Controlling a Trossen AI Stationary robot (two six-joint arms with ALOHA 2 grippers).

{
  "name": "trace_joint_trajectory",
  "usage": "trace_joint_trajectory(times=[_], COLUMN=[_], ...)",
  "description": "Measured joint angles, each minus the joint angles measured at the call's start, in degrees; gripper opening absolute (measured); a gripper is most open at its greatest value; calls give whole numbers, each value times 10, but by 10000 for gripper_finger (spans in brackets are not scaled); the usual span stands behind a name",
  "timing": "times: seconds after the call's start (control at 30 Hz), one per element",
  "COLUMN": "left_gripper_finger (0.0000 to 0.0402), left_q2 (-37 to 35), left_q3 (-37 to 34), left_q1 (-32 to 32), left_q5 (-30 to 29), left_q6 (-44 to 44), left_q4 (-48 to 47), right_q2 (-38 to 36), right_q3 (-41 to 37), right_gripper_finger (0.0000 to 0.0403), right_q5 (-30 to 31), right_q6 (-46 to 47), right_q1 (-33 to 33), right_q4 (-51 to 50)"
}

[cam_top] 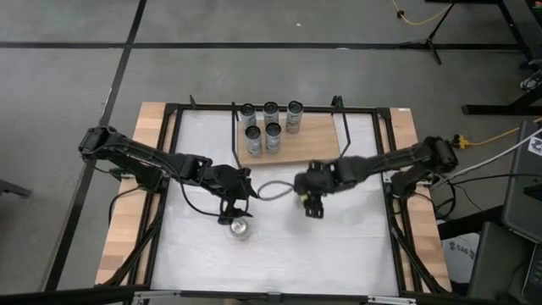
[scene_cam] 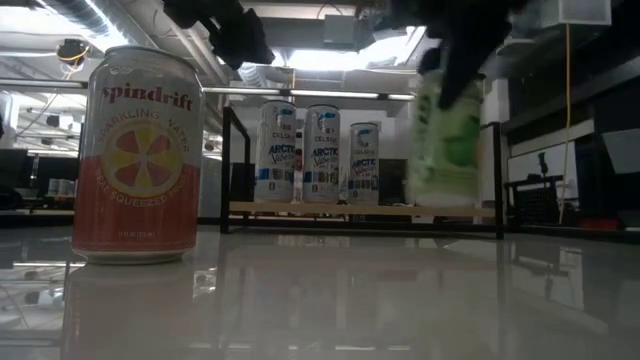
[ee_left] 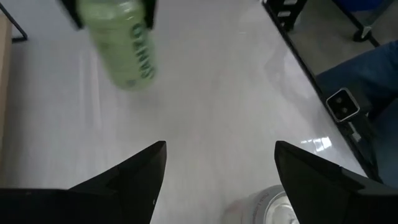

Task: Place canned beverage on shelf
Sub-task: Put the green soda can on the shelf

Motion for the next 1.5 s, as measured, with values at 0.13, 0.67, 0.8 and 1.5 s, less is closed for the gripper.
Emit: trace_joint_trajectory(times=[0.13,0.67,0.8,1.5], left_gripper_finger=[292,292,292,292], left_q2=[-15,-40,-40,-40], left_q3=[0,0,0,0], left_q1=[0,0,0,0], left_q5=[-3,-4,-4,-44], left_q6=[0,1,1,4], left_q4=[2,8,8,13], right_q2=[0,-1,-1,59], right_q3=[39,121,121,121], right_gripper_finger=[295,295,295,296], right_q5=[2,-40,-64,-84], right_q6=[-59,-227,-243,-282], right_q1=[-48,-247,-285,-339], right_q4=[-18,-32,-32,2])
